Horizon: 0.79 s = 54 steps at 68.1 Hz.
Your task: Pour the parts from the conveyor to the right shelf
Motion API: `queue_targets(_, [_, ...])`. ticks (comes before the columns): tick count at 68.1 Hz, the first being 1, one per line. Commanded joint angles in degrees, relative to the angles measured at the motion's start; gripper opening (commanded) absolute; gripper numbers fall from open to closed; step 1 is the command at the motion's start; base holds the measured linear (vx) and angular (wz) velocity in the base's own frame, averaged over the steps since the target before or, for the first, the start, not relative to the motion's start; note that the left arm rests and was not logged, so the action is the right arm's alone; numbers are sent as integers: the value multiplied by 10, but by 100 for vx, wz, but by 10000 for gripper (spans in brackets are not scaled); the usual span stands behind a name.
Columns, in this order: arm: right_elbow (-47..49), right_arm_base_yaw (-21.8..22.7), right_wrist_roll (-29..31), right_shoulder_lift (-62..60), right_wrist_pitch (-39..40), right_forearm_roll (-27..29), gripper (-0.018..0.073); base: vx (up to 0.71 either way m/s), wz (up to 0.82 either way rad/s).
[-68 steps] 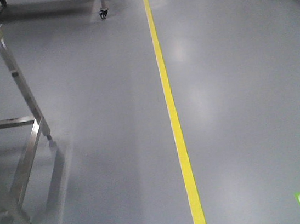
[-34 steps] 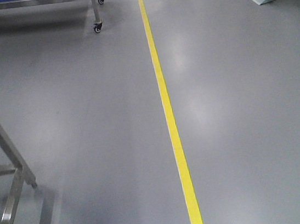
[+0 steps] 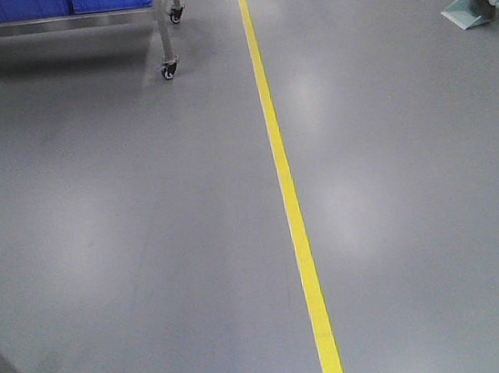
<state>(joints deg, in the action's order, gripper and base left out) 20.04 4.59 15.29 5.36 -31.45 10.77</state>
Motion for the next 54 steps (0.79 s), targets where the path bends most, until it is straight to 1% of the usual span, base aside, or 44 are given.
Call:
queue_targets(1, [16, 1, 2, 7, 46, 3, -6, 71, 3])
queue_targets(34, [16, 1, 2, 7, 46, 3, -6, 69, 1])
queue_targets(54, [16, 1, 2, 7, 46, 3, -6, 63, 16])
